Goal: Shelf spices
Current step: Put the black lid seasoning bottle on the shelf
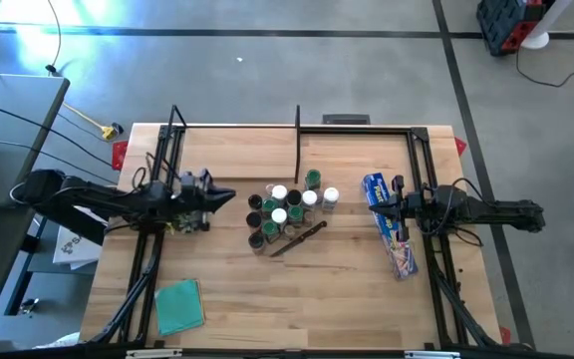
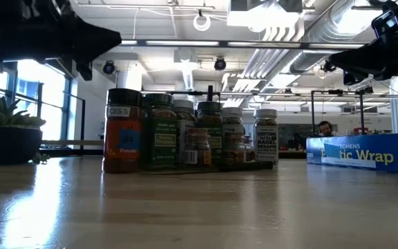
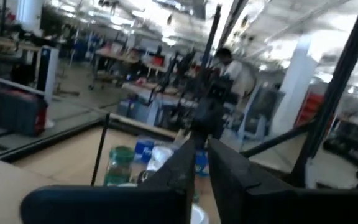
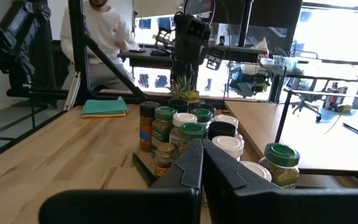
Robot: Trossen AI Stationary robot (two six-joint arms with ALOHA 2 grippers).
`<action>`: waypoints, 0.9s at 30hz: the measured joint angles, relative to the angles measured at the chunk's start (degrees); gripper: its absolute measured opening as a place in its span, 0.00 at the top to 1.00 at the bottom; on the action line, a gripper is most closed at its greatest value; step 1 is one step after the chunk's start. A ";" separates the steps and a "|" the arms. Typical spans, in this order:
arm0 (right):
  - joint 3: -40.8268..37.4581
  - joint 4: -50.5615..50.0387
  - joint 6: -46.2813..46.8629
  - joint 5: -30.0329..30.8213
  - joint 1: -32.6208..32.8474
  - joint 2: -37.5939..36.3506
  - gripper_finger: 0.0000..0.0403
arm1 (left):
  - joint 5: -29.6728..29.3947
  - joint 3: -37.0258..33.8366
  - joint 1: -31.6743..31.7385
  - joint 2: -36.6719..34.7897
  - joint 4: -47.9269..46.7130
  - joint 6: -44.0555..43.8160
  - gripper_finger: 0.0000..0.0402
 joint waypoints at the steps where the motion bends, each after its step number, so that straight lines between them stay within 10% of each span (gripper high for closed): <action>1: 0.00 0.01 -0.01 -0.01 0.01 0.00 1.00 | -0.60 0.79 0.09 1.05 -1.87 1.34 0.85; 11: -0.02 0.00 -0.01 0.00 0.00 0.00 1.00 | -9.24 9.97 -0.02 3.79 -34.50 2.49 0.57; 27: -0.02 0.01 -0.01 -0.01 0.00 0.00 1.00 | -7.58 18.64 5.36 5.66 -47.98 -7.96 0.31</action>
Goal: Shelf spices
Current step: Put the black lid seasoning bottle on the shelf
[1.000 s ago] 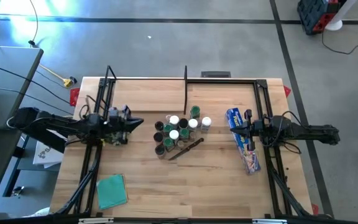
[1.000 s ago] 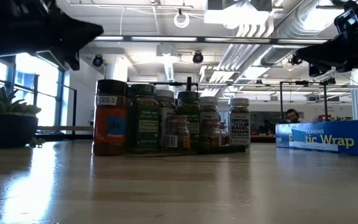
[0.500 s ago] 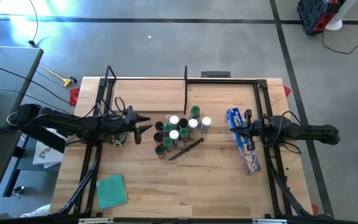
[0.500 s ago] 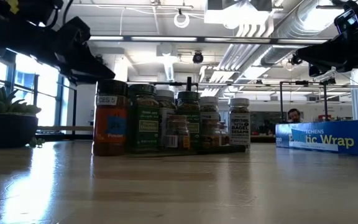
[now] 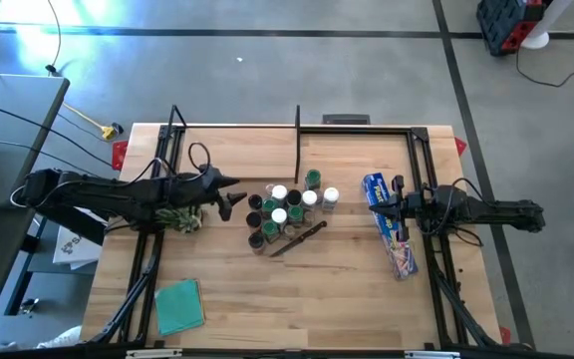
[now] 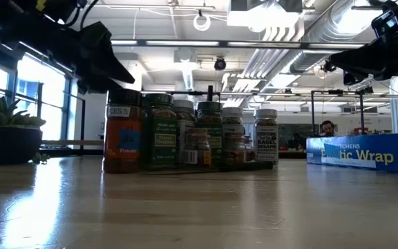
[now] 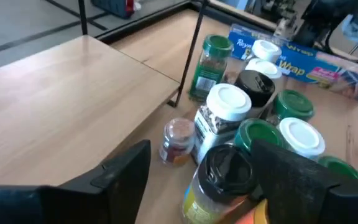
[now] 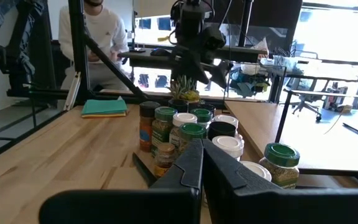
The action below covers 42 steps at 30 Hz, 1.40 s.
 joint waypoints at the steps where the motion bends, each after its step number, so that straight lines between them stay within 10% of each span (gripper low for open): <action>1: -0.01 0.00 -0.01 0.00 0.00 0.00 1.00 | 0.41 0.80 -0.02 0.67 -0.24 -0.04 0.31; 25: 0.02 0.00 -0.01 0.00 0.00 0.00 1.00 | 4.47 23.47 0.50 24.83 -24.37 2.39 0.30; 42: 0.01 0.00 0.00 -0.01 0.00 0.01 1.00 | 4.09 24.03 0.33 24.56 -37.84 4.04 0.30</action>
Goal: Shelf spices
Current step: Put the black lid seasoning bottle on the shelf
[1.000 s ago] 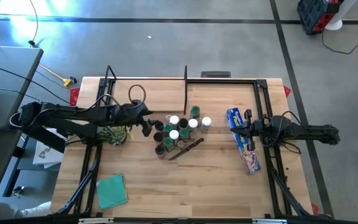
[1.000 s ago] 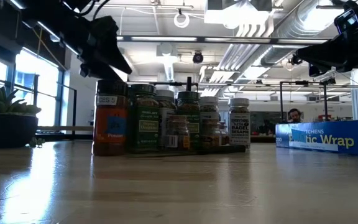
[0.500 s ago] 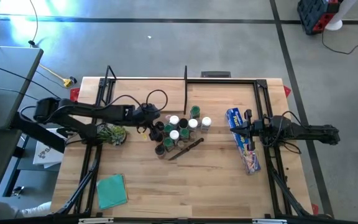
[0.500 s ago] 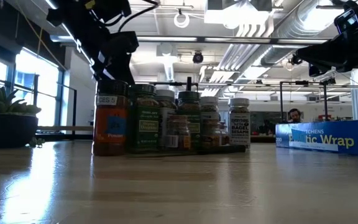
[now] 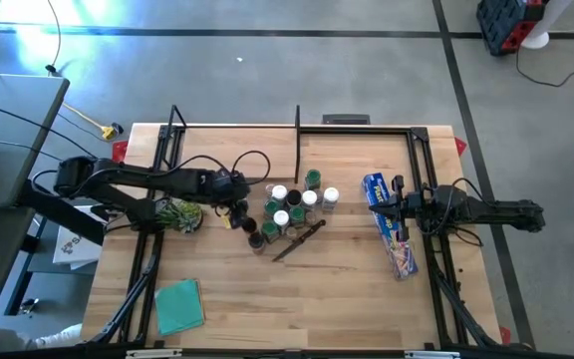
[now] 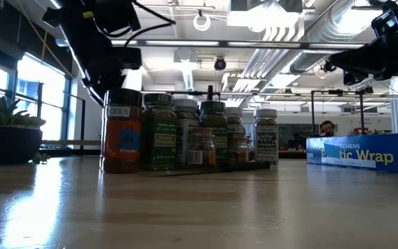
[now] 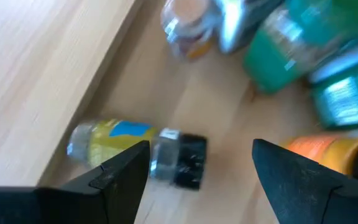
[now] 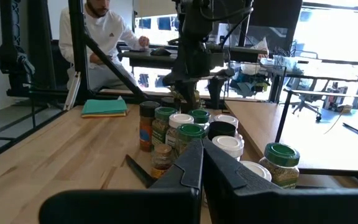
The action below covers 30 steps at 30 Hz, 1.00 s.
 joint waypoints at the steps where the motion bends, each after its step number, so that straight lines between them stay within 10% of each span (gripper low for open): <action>1: 0.00 0.01 -0.01 0.02 0.00 0.01 1.00 | -0.78 0.00 0.01 -0.60 -1.33 -0.06 0.30; 9: 0.00 0.01 -0.01 0.01 0.00 0.01 1.00 | -5.40 0.00 -0.79 -4.67 -5.20 1.15 0.30; 16: 0.01 0.01 -0.01 0.00 0.00 -0.01 1.00 | -6.25 -0.36 0.97 -5.51 -6.27 -24.81 0.30; 30: -0.01 0.01 -0.01 0.01 0.00 0.00 1.00 | -7.70 -2.40 3.78 9.86 4.81 -38.83 0.30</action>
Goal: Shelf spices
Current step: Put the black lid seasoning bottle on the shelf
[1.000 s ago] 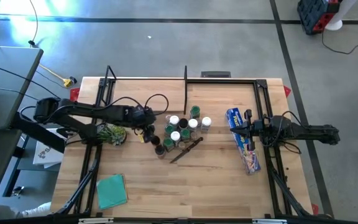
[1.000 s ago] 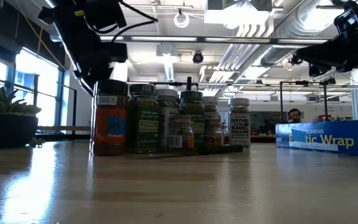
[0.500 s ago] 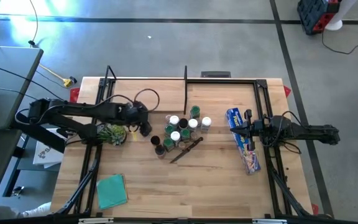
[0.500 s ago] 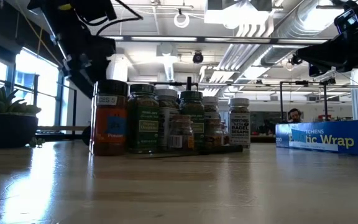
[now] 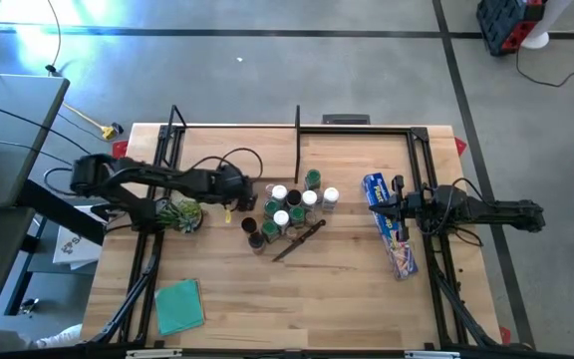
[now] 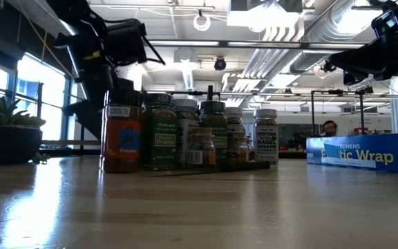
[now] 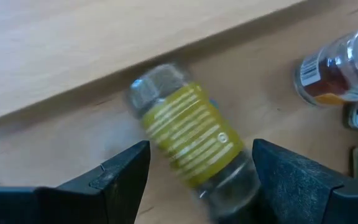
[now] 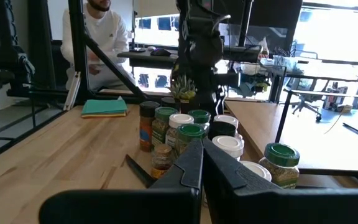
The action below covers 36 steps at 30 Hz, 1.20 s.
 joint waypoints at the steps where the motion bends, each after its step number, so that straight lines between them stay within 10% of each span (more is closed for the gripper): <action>1: -0.01 0.00 -0.01 0.01 0.00 -0.02 1.00 | -0.08 0.00 0.00 1.09 0.52 -0.01 0.30; 15: 0.01 0.01 0.02 0.01 0.00 0.01 1.00 | 0.91 0.39 -0.38 6.48 -6.13 2.80 0.31; 24: 0.00 0.00 0.00 0.02 0.00 -0.02 1.00 | -0.24 0.31 -2.76 6.43 -5.89 6.98 0.51; 36: 0.02 0.01 -0.01 -0.01 0.00 0.01 1.00 | 2.90 7.34 -10.53 -10.42 -28.31 12.51 0.51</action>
